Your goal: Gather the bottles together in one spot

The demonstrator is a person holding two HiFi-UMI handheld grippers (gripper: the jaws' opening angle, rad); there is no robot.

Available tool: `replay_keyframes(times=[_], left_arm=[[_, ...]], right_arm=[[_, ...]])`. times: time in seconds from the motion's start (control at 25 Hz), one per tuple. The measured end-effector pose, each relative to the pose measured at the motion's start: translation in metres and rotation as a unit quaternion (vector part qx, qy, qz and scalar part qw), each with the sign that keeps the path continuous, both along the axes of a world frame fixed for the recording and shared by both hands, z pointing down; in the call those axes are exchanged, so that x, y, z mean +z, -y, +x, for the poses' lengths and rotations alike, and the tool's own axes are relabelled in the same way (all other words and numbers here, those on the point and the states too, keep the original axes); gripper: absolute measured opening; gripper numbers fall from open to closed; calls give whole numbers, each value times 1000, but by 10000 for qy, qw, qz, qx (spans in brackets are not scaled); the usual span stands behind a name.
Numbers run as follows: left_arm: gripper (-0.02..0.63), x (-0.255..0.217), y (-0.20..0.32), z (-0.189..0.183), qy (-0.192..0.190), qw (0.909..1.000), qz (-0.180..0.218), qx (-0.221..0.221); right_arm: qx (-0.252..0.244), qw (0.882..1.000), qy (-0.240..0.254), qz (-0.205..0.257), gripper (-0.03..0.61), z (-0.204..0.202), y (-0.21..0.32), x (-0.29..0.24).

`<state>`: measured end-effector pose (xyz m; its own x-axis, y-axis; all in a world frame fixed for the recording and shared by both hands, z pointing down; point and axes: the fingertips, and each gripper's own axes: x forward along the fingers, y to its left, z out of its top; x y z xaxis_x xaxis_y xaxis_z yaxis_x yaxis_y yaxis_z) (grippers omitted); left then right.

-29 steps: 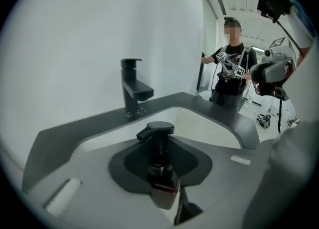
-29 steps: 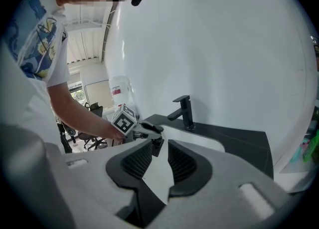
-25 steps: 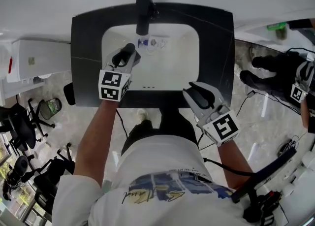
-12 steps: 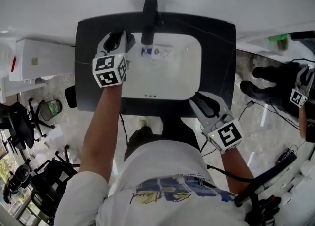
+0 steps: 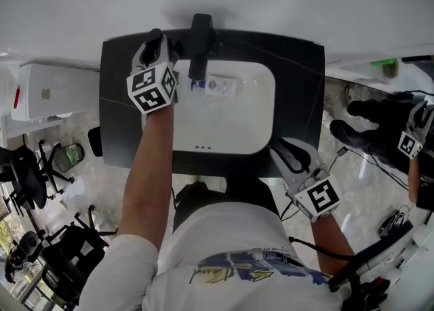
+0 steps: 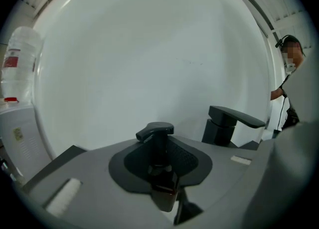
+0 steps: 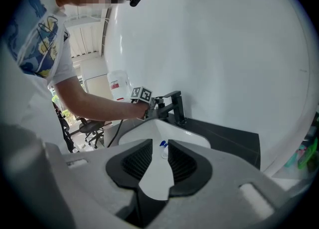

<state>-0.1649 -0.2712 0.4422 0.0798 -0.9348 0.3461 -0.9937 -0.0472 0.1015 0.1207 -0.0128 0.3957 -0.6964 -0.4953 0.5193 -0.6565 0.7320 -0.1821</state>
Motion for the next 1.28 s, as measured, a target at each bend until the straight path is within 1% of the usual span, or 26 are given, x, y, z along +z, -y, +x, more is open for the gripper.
replay_keyframes(times=[0.2, 0.36, 0.52, 0.72, 0.8, 0.92, 1.0, 1.08, 1.16, 1.28], left_arm=[[84, 3, 22, -8, -71, 9994, 159, -295], [86, 3, 29, -8, -139, 9983, 278, -486], [87, 6, 31, -7, -134, 9974, 407, -582], [101, 15, 26, 4, 3, 9980, 464, -417], [124, 17, 23, 6, -25, 9982, 495, -352], [176, 16, 21, 9, -91, 9983, 558, -169], [193, 17, 21, 12, -73, 9984, 561, -18], [201, 17, 19, 18, 10, 9983, 552, 172], [231, 17, 18, 22, 128, 9977, 565, 339], [248, 17, 16, 24, 249, 9968, 609, 465]], right_arm=[[47, 9999, -131, -84, 95, 14, 4, 4], [91, 9995, -238, -203, 95, 25, 3, 6], [89, 9997, -122, -174, 95, 20, 7, 7], [108, 9997, -74, -211, 95, 20, 6, 17], [124, 9997, -59, -212, 95, 19, 6, 16], [140, 9996, -64, -234, 95, 16, 5, 16], [159, 9996, -39, -214, 95, 13, 5, 15], [167, 9997, -33, -198, 95, 10, 4, 14], [159, 9997, -40, -186, 95, 7, 2, 13], [162, 9996, -56, -210, 95, 2, -3, 12]])
